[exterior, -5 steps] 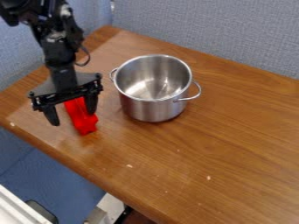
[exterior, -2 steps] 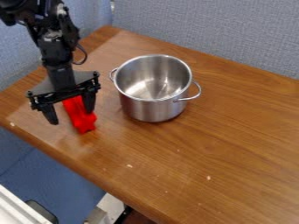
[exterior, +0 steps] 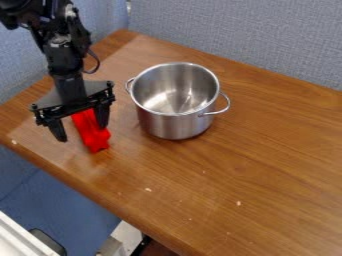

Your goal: Put the red object in the metal pot

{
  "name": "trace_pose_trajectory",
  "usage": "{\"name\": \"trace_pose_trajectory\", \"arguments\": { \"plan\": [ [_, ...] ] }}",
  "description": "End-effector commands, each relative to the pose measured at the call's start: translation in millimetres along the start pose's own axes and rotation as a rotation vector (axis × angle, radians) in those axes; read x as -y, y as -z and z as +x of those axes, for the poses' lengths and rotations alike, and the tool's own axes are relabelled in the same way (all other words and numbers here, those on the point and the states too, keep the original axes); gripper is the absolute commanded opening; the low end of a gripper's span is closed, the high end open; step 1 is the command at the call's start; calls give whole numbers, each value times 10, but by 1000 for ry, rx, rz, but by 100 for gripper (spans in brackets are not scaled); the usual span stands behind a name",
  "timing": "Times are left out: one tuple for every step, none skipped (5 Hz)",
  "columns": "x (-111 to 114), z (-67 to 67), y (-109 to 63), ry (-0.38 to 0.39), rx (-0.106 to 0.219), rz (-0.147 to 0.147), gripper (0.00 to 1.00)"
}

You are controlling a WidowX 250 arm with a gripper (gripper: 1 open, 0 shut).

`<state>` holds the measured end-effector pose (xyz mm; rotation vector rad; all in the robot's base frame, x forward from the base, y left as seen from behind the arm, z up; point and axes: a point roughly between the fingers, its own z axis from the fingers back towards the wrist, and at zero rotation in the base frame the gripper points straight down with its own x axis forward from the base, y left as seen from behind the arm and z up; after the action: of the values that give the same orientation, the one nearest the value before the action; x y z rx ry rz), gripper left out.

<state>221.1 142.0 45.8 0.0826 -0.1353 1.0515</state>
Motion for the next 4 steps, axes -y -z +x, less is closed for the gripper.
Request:
{"name": "trace_pose_trajectory", "arguments": {
  "plan": [
    [17, 120, -71, -17, 38, -13, 100],
    [18, 125, -74, -20, 41, -16, 100],
    [22, 144, -49, -25, 47, -18, 100],
    [22, 147, -34, -28, 51, -19, 100]
  ]
}}
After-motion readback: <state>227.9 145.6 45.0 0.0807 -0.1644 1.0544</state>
